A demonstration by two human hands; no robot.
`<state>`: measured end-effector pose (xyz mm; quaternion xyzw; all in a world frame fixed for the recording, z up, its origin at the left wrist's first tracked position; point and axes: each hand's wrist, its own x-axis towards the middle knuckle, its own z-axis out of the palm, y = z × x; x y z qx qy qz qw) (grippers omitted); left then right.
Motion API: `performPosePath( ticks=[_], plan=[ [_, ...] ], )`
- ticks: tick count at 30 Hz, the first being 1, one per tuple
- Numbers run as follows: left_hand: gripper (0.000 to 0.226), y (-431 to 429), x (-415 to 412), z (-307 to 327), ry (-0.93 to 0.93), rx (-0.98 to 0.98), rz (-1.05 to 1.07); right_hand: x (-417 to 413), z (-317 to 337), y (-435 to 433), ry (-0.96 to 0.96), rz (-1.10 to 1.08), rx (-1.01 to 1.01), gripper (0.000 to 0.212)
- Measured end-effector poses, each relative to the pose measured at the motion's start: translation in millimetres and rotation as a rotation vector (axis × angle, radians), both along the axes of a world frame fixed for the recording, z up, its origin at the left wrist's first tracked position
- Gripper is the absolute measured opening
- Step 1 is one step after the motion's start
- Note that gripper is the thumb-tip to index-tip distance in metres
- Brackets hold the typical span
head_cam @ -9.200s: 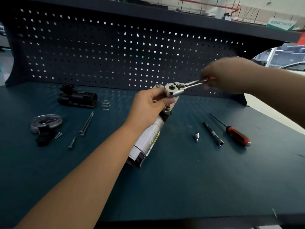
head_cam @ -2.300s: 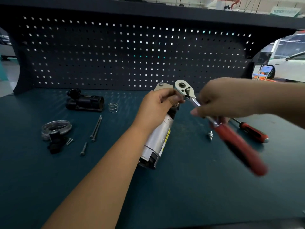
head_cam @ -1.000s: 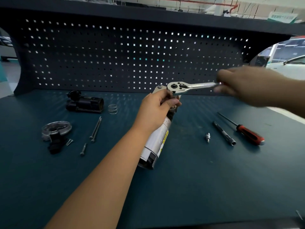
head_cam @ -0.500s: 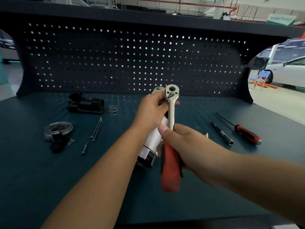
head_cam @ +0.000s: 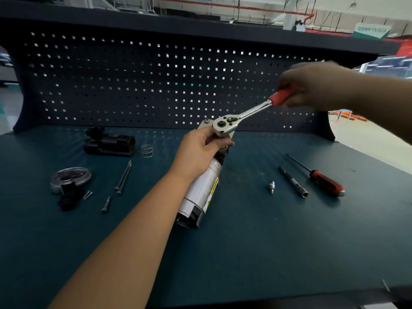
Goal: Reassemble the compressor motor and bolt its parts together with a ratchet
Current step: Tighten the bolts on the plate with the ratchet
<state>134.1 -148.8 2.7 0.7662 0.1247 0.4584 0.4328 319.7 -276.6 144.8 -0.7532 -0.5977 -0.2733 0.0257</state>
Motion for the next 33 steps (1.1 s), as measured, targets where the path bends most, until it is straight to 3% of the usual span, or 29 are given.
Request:
performPosePath(
  ticks=[5, 7, 10, 13, 19, 22, 25, 28, 33],
  plan=[
    [0.014, 0, 1, -1, 0.007, -0.013, -0.026, -4, -17, -31, 0.169, -0.157, -0.195, 0.066],
    [0.013, 0, 1, -1, 0.013, -0.019, -0.035, -15, -31, -52, 0.314, -0.121, -0.177, 0.061],
    [0.01, -2, -2, 0, 0.005, -0.018, -0.049, -46, -66, -71, 0.739, -0.024, -0.144, 0.046],
    [0.013, -4, -4, 2, 0.006, 0.018, -0.02, -87, -102, -78, 1.229, 0.033, -0.165, 0.045],
    [0.018, -7, -2, 2, 0.037, 0.006, 0.037, -161, -145, -55, 1.908, 0.138, -0.002, 0.031],
    [0.008, -9, 0, 2, 0.033, -0.006, 0.037, -189, -155, -34, 2.177, 0.199, 0.063, 0.028],
    [0.005, -11, -2, 1, -0.02, -0.049, -0.015, -209, -163, -14, 2.263, 0.301, 0.085, 0.028],
    [0.016, -10, -3, 3, -0.005, -0.066, -0.036, -199, -166, -17, 2.216, 0.294, 0.017, 0.032],
    [0.029, -4, -6, 2, 0.043, -0.006, -0.05, -126, -153, -47, 1.779, 0.139, -0.291, 0.044]
  ],
)
